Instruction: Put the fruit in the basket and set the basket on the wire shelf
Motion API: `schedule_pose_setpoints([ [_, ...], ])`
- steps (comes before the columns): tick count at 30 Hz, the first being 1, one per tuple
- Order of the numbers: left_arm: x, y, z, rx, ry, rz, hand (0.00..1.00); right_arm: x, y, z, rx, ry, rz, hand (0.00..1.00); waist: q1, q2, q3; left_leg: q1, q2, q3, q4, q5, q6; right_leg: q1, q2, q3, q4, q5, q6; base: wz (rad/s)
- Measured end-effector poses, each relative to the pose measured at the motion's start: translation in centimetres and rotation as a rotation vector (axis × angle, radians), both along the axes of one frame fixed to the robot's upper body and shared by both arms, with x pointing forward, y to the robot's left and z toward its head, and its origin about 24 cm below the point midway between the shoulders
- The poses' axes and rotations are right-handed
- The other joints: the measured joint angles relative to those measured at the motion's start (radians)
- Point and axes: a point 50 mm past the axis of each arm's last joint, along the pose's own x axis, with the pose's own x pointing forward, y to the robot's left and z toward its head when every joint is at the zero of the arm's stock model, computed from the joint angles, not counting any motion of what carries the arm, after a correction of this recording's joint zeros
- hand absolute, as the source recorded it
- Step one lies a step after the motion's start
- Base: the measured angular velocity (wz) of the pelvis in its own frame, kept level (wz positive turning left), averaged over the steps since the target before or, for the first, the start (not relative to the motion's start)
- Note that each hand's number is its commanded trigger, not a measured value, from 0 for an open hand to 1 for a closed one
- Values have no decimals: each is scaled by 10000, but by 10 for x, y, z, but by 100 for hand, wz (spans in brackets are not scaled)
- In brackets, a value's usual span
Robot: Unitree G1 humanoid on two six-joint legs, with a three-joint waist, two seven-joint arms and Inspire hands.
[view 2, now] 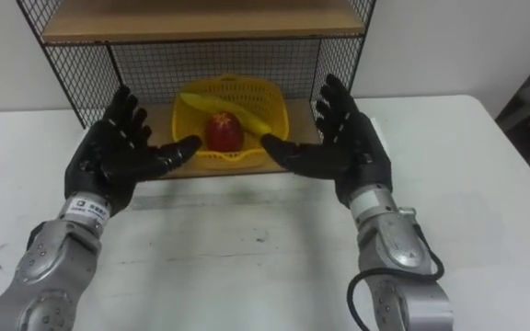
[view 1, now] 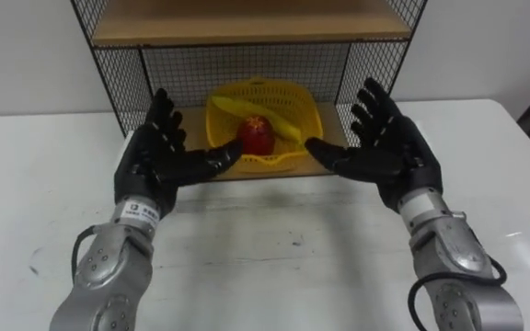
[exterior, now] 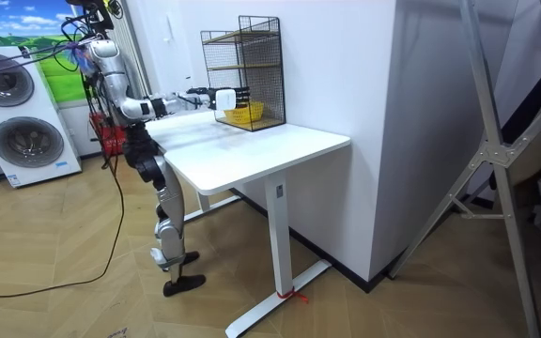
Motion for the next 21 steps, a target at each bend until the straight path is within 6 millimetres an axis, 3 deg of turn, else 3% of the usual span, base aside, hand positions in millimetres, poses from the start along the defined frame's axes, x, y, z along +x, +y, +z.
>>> schedule_pose_setpoints([
  [5,-27,-1,-22,317,770,-424,0,-39,-6,-34,166,1382,-214,0,-80,13,-1,20,-1,16,8,-8,-7,-37,-28,-46,25,-91,13,0],
  [7,-32,-2,-25,630,914,-605,0,-46,-7,-38,317,1571,-249,0,-84,18,2,18,-1,16,5,-12,-14,-52,-16,78,37,-105,15,-2],
  [18,-35,17,-16,1113,-176,-27,0,-54,-20,-33,181,779,-1071,0,-78,200,11,-123,2,30,13,-23,-22,-194,13,141,25,-88,16,-1],
  [21,-35,28,-1,1248,-925,537,0,-54,-26,-30,-26,517,-1887,0,-58,243,1,-117,8,19,9,-16,-26,-188,35,160,30,-64,-14,0],
])
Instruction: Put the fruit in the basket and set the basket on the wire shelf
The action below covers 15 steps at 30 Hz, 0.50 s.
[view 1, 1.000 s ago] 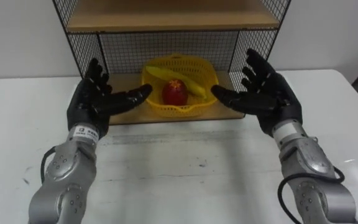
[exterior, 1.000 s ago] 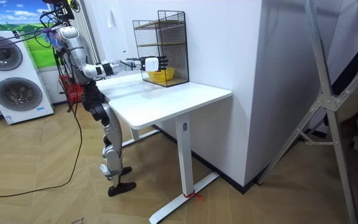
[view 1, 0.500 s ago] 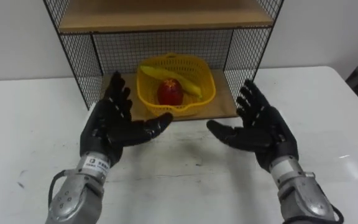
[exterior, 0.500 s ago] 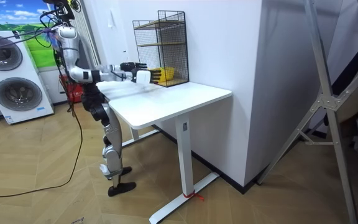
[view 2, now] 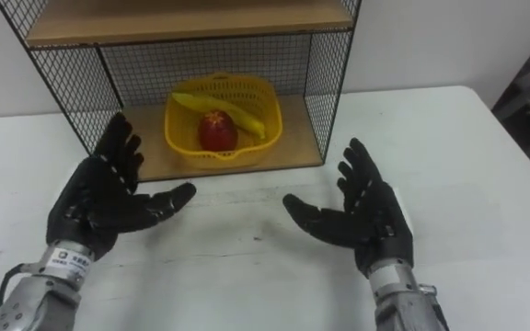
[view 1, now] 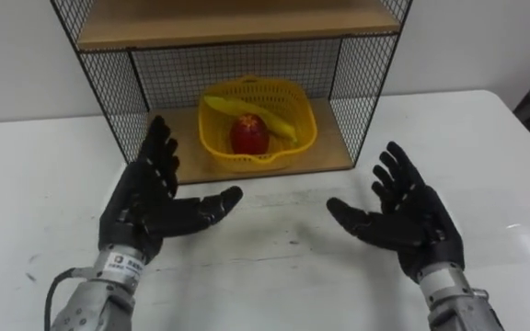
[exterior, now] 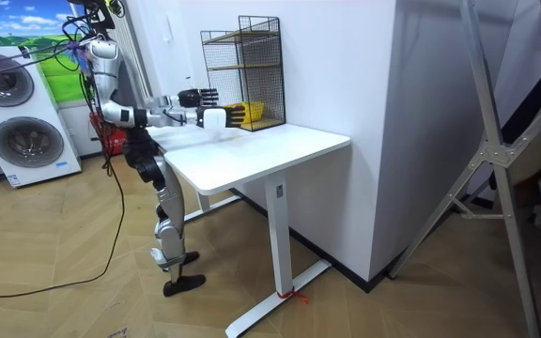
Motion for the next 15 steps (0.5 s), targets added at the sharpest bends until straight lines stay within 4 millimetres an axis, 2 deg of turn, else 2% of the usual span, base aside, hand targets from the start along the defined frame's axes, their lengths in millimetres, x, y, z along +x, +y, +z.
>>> schedule_pose_setpoints([
  [3,-6,20,26,902,-1381,1038,0,-7,-21,16,-826,-743,-1595,0,5,36,-3,-9,-2,-14,-9,2,-2,2,-5,-38,-12,2,1,2],
  [6,-17,45,57,1896,-2910,3183,0,-19,-56,42,-1612,-1858,-4433,0,130,112,-45,-7,-7,-23,-15,2,-4,7,-5,-52,-12,-3,8,0],
  [9,-31,69,80,2071,-4045,5249,0,-33,-81,61,-2583,-2749,-6557,0,174,141,-67,3,-5,-23,-15,5,-7,10,-1,-54,-2,-3,8,0],
  [11,-50,94,99,2273,-5136,7538,0,-51,-106,78,-3302,-3469,-8870,0,293,142,-70,80,-6,-21,-61,10,-14,48,5,-64,-5,-4,9,0],
  [15,-86,126,124,2768,-6545,11015,0,-80,-133,100,-4084,-4531,-11962,0,499,87,-78,192,-8,-22,-147,16,-37,38,-10,-60,24,-78,79,-1],
])
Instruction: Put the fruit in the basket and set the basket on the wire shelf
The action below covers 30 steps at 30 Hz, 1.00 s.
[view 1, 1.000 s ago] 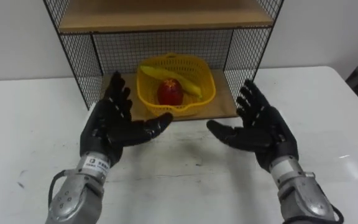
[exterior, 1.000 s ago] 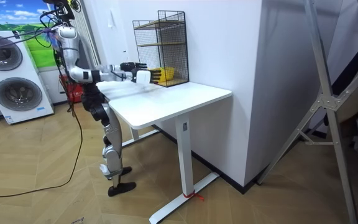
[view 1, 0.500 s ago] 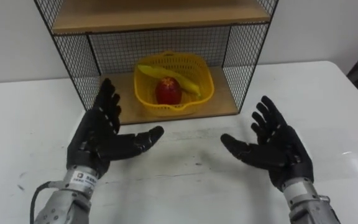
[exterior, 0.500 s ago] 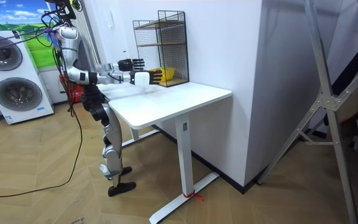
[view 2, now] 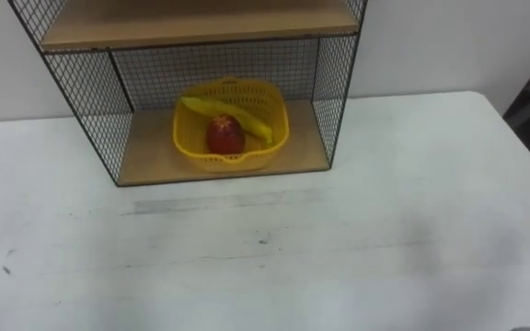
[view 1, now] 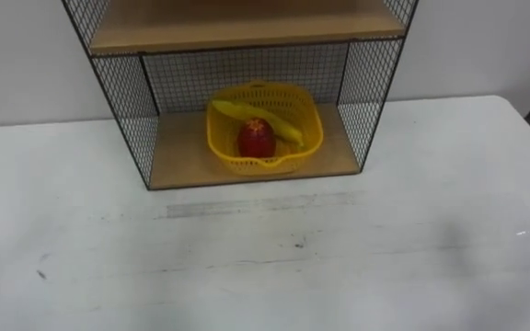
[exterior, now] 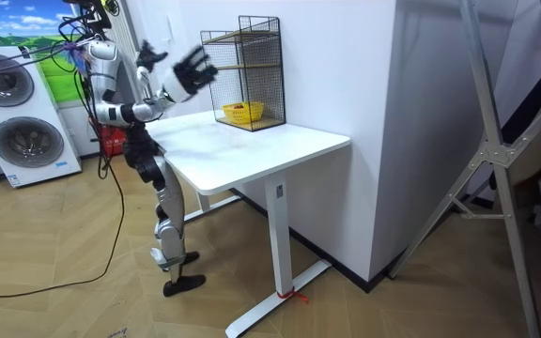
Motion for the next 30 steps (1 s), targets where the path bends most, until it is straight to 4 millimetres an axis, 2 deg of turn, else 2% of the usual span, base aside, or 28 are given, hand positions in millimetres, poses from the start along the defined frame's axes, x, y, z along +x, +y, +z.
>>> schedule_pose_setpoints([
  [2,-21,14,8,-128,-969,1793,0,-17,-13,9,-177,-643,-1605,0,56,-45,-51,2,-12,-30,2,-20,-40,1,-25,-63,43,-59,39,5],
  [6,-46,27,14,-363,-1861,3913,0,-37,-26,20,-339,-1324,-3359,0,90,-119,-22,-18,-32,-100,-7,-12,-64,-50,-50,-147,171,-172,39,8],
  [8,-58,33,18,-565,-2557,4942,0,-48,-33,27,-435,-1849,-4342,0,55,-198,5,-81,-44,-215,6,-3,-82,-81,-78,-328,180,-206,8,15],
  [12,-66,39,19,-1039,-3107,5810,0,-56,-41,33,-177,-2307,-5158,0,68,-345,-13,-334,-47,-257,66,-3,-114,-357,-79,-353,416,-267,-90,6],
  [15,-71,55,12,-2186,-3332,6328,0,-65,-52,35,583,-2807,-5809,0,88,-381,9,-551,-52,-318,205,-26,-122,-562,-79,-354,569,-328,-174,2],
  [18,-82,83,-17,-4629,-2708,7013,0,-78,-70,18,2305,-2779,-6677,0,91,-376,2,-737,-52,-352,217,-36,-139,-804,-157,-358,693,-362,-231,2],
  [20,-98,102,-56,-7233,-2100,7812,0,-93,-82,-9,4494,-2793,-7511,0,90,-365,-4,-941,-51,-346,226,-36,-141,-999,-168,-369,743,-371,-242,0],
  [21,-102,105,-67,-7823,-1983,8077,0,-98,-84,-18,5007,-2717,-7766,0,87,-337,-22,-1002,-51,-346,231,-37,-143,-1054,-171,-373,756,-375,-248,0],
  [22,-111,109,-88,-8936,-1748,8658,0,-107,-87,-37,5961,-2428,-8322,0,88,-340,-39,-1083,-52,-331,235,-37,-145,-1119,-181,-367,821,-397,-257,0],
  [23,-122,111,-109,-9962,-1450,9232,0,-117,-88,-56,6980,-2240,-8828,0,82,-338,-36,-1136,-53,-283,261,-38,-146,-1168,-198,-368,894,-428,-255,0],
  [24,-127,110,-120,-10425,-1212,9528,0,-121,-87,-64,7491,-2201,-9043,0,73,-360,-23,-1177,-56,-281,317,-48,-147,-1209,-203,-362,931,-445,-254,0],
  [26,-142,104,-158,-11984,-329,10458,0,-148,-81,-104,9430,-1912,-10158,0,58,-354,-26,-1299,-102,-410,594,-194,-194,-1232,-232,-399,1100,-590,-230,12],
  [27,-146,101,-166,-12323,-65,10643,0,-156,-77,-113,9894,-1844,-10427,0,61,-357,-23,-1300,-118,-466,612,-229,-196,-1225,-236,-412,1106,-610,-220,22],
  [29,-162,88,-198,-13464,821,11333,0,-185,-55,-148,11263,-993,-11374,0,58,-310,-59,-1281,-136,-538,613,-239,-205,-1194,-270,-518,1038,-641,-192,13],
  [30,-168,84,-204,-13701,1003,11511,0,-190,-48,-155,11528,-794,-11492,0,54,-306,-65,-1274,-130,-523,613,-242,-204,-1191,-270,-508,1037,-646,-185,0],
])
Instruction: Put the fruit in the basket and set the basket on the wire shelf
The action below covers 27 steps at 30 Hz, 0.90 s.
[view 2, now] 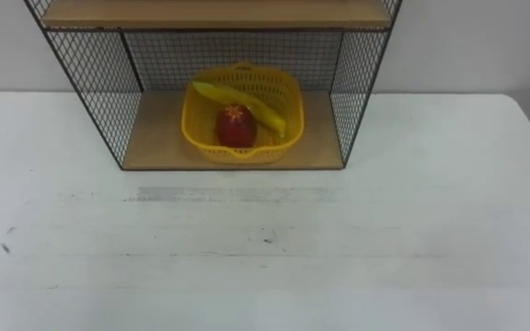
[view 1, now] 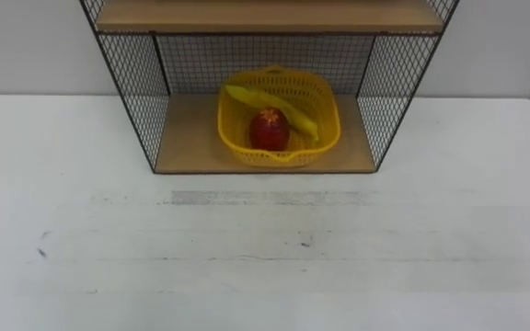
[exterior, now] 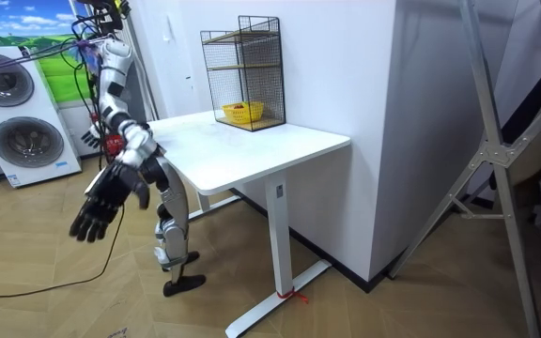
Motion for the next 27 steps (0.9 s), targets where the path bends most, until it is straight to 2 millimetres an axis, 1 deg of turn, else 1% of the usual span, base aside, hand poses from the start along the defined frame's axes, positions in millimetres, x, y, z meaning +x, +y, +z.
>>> schedule_pose_setpoints([
  [2,-17,-16,-22,-1044,301,234,0,-18,30,-29,1434,544,32,0,-53,24,-2,13,13,2,69,-41,2,87,8,0,-2,-2,0,0],
  [3,-19,-21,-27,-1279,285,288,0,-22,38,-35,1766,628,17,0,-58,29,-1,15,20,3,104,-64,-4,89,18,4,-2,-2,0,0],
  [5,-24,-39,-45,-2148,7,435,0,-33,66,-54,3016,1035,200,0,-111,33,-12,102,14,-10,124,-79,4,252,18,-1,-25,18,-5,0],
  [8,-28,-59,-61,-2819,-209,492,0,-43,88,-67,4067,1447,525,0,-193,43,-13,315,0,-42,122,-93,19,429,13,-27,-103,18,27,0],
  [9,-29,-62,-64,-2911,-221,420,0,-44,91,-69,4280,1615,832,0,-197,65,-27,351,10,-41,121,-100,19,485,24,-25,-176,11,66,-7],
  [10,-30,-69,-69,-3172,-140,68,0,-45,95,-72,4693,2034,1605,0,-192,90,-30,435,25,-1,105,-102,19,615,28,-20,-231,27,108,-11],
  [11,-30,-74,-74,-3403,-125,-133,0,-43,100,-77,5132,2403,2460,0,-171,88,-27,549,25,42,65,-101,18,720,25,33,-205,43,117,-10],
  [12,-30,-77,-76,-3519,-137,-163,0,-40,102,-79,5350,2561,2894,0,-177,89,-27,591,24,49,64,-101,18,754,25,43,-202,44,117,-6],
  [13,-28,-81,-81,-3785,-219,-308,0,-33,105,-84,5819,2832,3906,0,-172,87,-16,689,25,71,48,-100,16,777,29,76,-209,51,128,-11],
  [14,-27,-86,-85,-4032,-218,-627,0,-23,106,-89,6125,2977,4969,0,-84,100,-17,778,53,184,30,-108,17,803,53,196,-204,48,134,-18],
  [15,-26,-89,-87,-4127,-172,-873,0,-16,106,-91,6238,2987,5515,0,-40,106,-11,834,73,261,-4,-111,14,823,72,275,-211,60,132,-26],
  [16,-26,-94,-90,-4322,-100,-1328,0,-4,107,-95,6438,2897,6521,0,-91,105,-10,946,84,279,-66,-100,-3,931,92,294,-301,124,132,-10],
  [18,-21,-98,-96,-4732,241,-2555,0,11,105,-100,6656,2672,7878,0,-115,119,12,1100,110,304,-133,-82,-32,1123,129,311,-458,235,72,-2],
  [20,-14,-105,-103,-5512,1476,-5414,0,28,101,-103,6928,2755,10016,0,-134,127,13,1231,118,305,-277,-29,-111,1239,144,332,-569,260,96,-3],
  [21,-11,-106,-105,-5707,1807,-6213,0,32,100,-104,6990,2820,10556,0,-201,122,14,1233,121,289,-276,-28,-114,1264,138,279,-572,261,94,17],
  [22,-5,-109,-107,-6072,2492,-7774,0,37,100,-105,7226,2982,11538,0,-343,111,20,1247,126,258,-283,-18,-130,1336,126,161,-607,252,89,22],
  [23,4,-112,-110,-6400,3186,-9404,0,42,100,-107,7493,3225,12588,0,-352,122,23,1259,132,256,-318,-2,-154,1354,128,129,-650,263,81,18],
  [24,9,-113,-111,-6517,3473,-10146,0,45,100,-107,7632,3341,13112,0,-358,122,30,1267,134,246,-357,22,-183,1354,131,113,-675,298,40,5],
  [25,18,-116,-114,-6740,3962,-11412,0,51,103,-109,7899,3471,14003,0,-373,107,57,1305,135,233,-462,67,-202,1367,138,98,-719,339,-6,0],
  [26,28,-120,-116,-6893,4462,-12775,0,58,106,-111,8172,3559,14767,0,-386,100,117,1391,140,235,-582,163,-144,1401,152,106,-733,333,-12,0],
  [27,36,-122,-117,-6911,4644,-13456,0,61,107,-112,8255,3573,15090,0,-410,94,133,1420,141,225,-624,192,-136,1416,158,106,-752,332,-12,0],
])
